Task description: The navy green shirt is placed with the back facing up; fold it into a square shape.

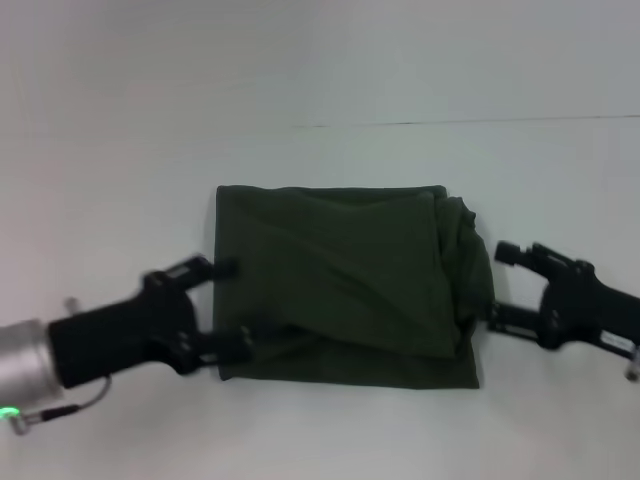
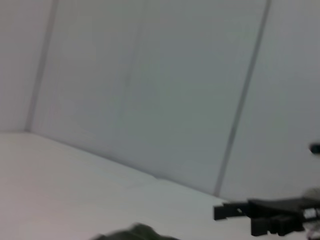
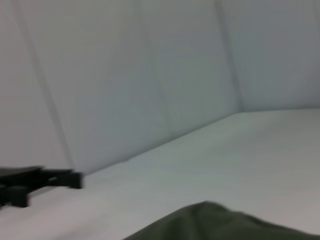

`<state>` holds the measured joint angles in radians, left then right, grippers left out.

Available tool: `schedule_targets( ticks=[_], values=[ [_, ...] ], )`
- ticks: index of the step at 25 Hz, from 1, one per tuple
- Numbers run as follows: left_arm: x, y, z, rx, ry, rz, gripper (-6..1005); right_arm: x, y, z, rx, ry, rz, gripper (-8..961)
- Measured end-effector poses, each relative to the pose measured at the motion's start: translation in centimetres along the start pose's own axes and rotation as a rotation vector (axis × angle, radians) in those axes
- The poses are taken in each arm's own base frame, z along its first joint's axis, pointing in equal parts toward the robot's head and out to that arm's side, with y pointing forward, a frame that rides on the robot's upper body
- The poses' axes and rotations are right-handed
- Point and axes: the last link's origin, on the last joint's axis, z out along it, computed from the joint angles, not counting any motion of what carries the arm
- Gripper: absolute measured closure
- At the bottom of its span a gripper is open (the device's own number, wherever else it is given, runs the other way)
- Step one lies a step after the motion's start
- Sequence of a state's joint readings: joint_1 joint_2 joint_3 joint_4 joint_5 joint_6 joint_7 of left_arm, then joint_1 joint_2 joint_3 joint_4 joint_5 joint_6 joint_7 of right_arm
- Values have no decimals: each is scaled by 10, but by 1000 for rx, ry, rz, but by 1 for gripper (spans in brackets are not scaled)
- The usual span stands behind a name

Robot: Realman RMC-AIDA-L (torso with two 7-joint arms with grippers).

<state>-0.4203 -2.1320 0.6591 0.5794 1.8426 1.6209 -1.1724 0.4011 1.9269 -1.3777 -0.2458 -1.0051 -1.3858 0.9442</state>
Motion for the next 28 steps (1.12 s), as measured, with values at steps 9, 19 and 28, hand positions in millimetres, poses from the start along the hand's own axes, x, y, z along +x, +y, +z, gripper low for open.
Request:
schedule_targets(
  ticks=[9,19,28],
  values=[
    [4,-2,25,-96,-87,30,52,6,6,-8,-65,67,-39,13],
    [5,-5,30,-117,-139,49,53,7,7,-5,-77,79,-52,13],
    [5,-7,33,-118,-161,56,53,6,5,-4,-65,75,-55,13]
  ],
)
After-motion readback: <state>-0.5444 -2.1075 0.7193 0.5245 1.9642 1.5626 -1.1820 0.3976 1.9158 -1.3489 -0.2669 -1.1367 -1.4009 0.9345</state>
